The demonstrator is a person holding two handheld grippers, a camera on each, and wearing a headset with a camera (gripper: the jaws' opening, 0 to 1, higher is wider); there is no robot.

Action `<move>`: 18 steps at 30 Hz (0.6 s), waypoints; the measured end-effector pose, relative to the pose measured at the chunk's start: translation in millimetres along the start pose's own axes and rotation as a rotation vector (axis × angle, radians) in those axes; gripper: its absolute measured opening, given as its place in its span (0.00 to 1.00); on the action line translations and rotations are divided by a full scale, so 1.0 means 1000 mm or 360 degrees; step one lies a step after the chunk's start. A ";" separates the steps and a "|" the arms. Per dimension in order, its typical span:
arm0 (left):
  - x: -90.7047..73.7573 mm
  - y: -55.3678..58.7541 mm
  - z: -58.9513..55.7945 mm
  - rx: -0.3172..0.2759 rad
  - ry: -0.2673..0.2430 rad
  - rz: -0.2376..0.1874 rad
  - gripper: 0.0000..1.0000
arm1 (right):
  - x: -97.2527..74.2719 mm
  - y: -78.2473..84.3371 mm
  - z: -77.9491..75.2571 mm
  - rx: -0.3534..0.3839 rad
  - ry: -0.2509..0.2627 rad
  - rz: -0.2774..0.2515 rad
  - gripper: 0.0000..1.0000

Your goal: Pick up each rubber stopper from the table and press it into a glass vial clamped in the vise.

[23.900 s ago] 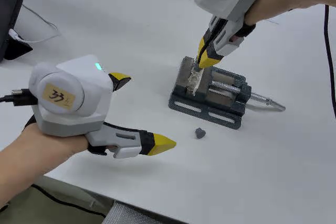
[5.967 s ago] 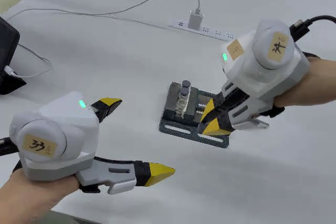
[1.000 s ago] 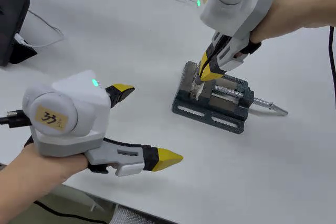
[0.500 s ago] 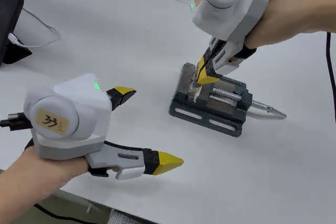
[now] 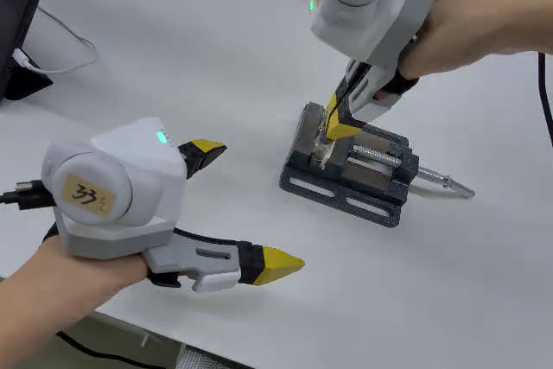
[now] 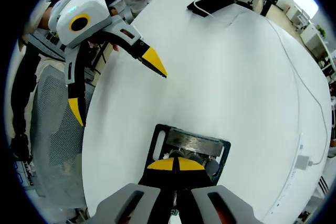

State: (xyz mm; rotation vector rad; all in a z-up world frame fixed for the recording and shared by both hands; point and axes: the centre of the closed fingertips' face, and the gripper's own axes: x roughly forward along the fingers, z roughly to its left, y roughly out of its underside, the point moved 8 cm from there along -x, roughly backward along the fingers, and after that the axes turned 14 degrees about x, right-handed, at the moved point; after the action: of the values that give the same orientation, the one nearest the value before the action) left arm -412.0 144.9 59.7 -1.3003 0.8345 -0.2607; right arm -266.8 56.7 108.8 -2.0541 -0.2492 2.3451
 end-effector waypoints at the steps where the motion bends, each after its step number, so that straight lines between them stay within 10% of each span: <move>1: -0.001 0.000 0.001 0.0001 -0.0006 -0.0005 0.95 | 0.001 -0.001 -0.001 -0.0013 0.0007 0.0017 0.00; 18: 0.000 -0.003 0.002 -0.0002 -0.0019 -0.0012 0.94 | 0.003 -0.005 -0.008 -0.0010 -0.0011 0.0080 0.00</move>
State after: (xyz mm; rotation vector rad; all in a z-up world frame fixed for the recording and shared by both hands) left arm -409.7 145.2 62.8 -1.3054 0.8200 -0.2578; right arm -259.9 62.7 105.6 -2.0795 -0.2077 2.3829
